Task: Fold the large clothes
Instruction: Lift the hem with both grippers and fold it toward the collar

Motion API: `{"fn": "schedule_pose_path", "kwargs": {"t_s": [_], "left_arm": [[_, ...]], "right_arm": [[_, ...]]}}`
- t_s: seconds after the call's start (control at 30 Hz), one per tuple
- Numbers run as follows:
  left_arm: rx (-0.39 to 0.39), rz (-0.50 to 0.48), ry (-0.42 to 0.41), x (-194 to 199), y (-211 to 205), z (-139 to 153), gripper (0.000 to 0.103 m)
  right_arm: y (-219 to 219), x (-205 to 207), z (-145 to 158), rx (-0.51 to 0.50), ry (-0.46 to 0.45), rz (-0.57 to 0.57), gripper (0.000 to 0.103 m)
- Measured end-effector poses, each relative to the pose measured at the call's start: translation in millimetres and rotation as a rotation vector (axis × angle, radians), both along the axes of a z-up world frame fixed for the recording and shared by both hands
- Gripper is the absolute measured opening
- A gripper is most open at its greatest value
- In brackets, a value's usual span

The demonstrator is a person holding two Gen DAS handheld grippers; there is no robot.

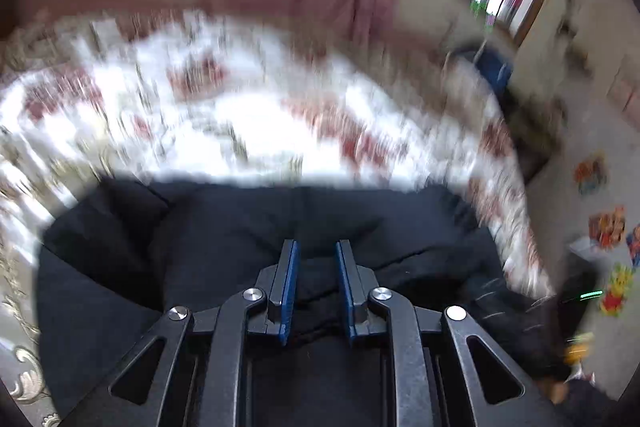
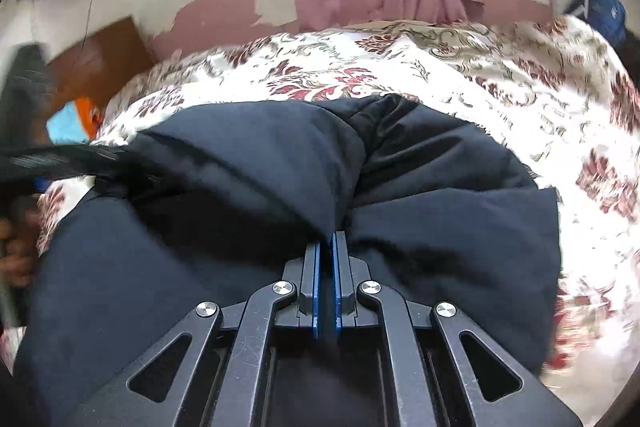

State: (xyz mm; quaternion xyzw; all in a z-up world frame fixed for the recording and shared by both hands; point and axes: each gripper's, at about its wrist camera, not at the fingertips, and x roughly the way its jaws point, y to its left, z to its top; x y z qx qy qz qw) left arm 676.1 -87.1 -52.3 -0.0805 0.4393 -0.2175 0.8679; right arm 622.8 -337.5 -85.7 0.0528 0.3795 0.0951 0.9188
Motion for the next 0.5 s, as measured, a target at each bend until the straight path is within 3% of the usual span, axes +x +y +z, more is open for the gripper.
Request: {"fn": "schedule_pose_path", "kwargs": {"t_s": [0.07,0.13,0.23,0.33,0.43,0.5], "left_arm": [[-0.016,-0.010,-0.023,0.4,4.9,-3.8,0.017],[-0.039,-0.022,-0.025,-2.6,11.1,-7.9,0.017],[-0.014,-0.045,-0.050,-9.1,9.1,-12.3,0.017],[0.026,-0.073,-0.059,-11.1,4.1,-12.6,0.016],[0.071,-0.123,-0.058,-13.0,1.8,-13.8,0.013],[0.104,-0.154,-0.042,-10.6,2.4,-18.1,0.011]], "right_arm": [[-10.3,-9.5,24.3,0.056,0.008,0.042,0.006],[-14.6,-16.7,53.8,0.079,-0.048,0.054,0.007],[-2.0,10.2,80.5,0.117,-0.027,0.071,0.012],[25.6,53.9,70.4,0.162,0.111,0.099,0.012],[56.8,83.2,35.5,0.037,0.334,0.103,0.012],[70.1,84.6,25.5,-0.057,0.360,0.140,0.012]]}}
